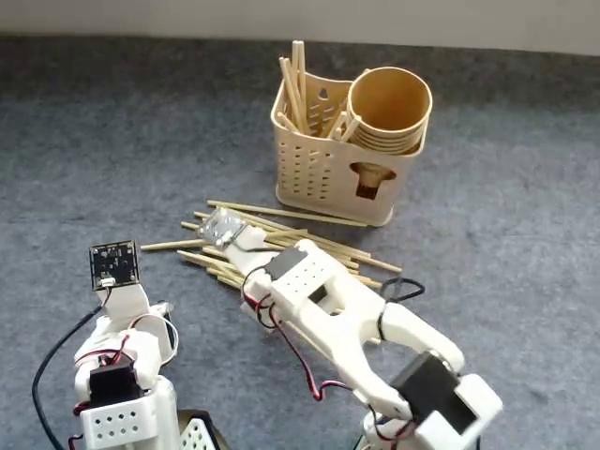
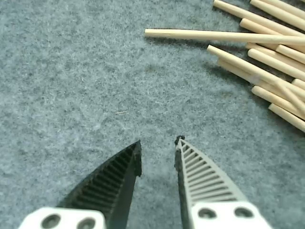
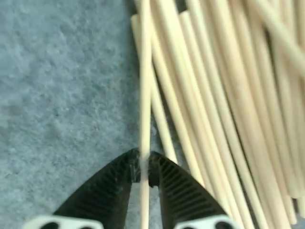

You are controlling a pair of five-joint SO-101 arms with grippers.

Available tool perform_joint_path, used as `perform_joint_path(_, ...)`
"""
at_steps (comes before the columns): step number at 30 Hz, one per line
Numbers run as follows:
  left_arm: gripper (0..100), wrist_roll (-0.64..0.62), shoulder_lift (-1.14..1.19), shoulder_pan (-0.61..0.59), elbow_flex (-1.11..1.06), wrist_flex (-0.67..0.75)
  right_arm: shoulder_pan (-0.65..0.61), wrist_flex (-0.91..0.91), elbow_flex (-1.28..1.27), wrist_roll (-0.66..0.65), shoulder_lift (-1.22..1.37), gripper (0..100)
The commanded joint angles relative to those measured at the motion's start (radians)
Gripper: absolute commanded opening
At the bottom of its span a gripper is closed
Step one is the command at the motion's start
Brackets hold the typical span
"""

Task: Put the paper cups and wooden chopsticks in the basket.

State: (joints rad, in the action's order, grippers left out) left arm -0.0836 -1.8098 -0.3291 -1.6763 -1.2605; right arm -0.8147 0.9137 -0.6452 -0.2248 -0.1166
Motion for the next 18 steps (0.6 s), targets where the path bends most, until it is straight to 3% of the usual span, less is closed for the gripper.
perform_joint_path(1, 13, 0.002, 0.002, -0.005, -0.021, -0.003, 0.054, 0.004, -0.015, -0.002, -0.176, 0.5)
perform_joint_path(6, 13, 0.002, 0.002, -0.005, -0.021, -0.003, 0.073, 0.001, -0.091, 0.008, -0.366, 0.5)
perform_joint_path(8, 13, 0.002, 0.002, -0.005, -0.021, -0.003, 0.081, -0.016, -0.114, 0.069, -0.441, 0.5)
perform_joint_path(12, 13, 0.002, 0.002, -0.005, -0.021, -0.003, 0.093, -0.124, -0.222, 0.172, -0.587, 0.5)
perform_joint_path(18, 13, 0.002, 0.002, -0.005, -0.021, -0.003, 0.091, -0.289, -0.404, 0.196, -0.814, 0.5)
